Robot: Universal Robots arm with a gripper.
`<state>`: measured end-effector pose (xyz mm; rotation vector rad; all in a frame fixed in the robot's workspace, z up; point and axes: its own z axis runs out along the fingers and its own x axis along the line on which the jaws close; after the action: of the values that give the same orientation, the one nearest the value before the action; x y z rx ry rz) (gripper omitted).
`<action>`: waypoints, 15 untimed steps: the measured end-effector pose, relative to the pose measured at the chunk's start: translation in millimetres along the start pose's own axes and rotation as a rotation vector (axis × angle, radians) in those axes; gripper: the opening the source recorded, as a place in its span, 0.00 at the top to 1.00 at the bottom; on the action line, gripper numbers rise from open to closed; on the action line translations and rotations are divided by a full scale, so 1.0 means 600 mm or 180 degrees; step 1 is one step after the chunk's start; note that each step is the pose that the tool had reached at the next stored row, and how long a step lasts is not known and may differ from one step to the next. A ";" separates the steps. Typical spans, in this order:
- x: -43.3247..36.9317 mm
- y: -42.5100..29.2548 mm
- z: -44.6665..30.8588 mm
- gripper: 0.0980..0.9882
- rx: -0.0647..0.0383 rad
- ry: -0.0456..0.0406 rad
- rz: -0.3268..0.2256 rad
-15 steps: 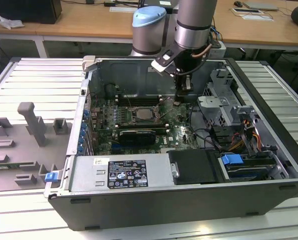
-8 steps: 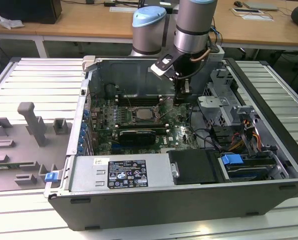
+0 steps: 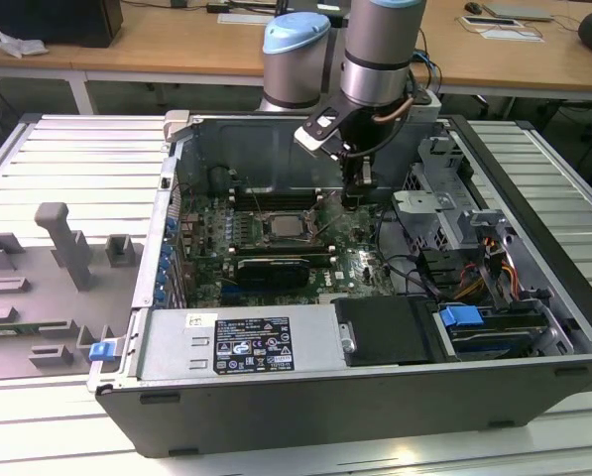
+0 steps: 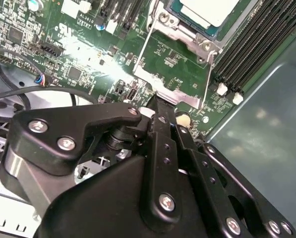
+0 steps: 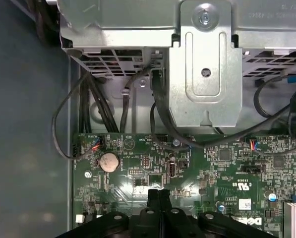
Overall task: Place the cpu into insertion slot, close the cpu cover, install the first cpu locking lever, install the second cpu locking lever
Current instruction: 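Close the cpu cover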
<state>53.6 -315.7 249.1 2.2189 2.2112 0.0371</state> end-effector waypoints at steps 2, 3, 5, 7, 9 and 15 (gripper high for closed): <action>0.000 -0.005 0.000 0.99 0.0000 0.0000 0.0000; 0.000 -0.011 0.000 0.99 0.0000 0.0000 0.0000; 0.000 -0.017 0.000 0.99 0.0000 0.0000 0.0000; 0.000 -0.033 -0.001 0.99 0.0000 0.0000 0.0000; 0.000 -0.042 0.000 0.99 0.0000 0.0000 0.0000; 0.000 -0.076 0.001 0.99 0.0000 0.0000 0.0000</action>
<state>8.1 -315.7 247.5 2.2189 2.2112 0.0370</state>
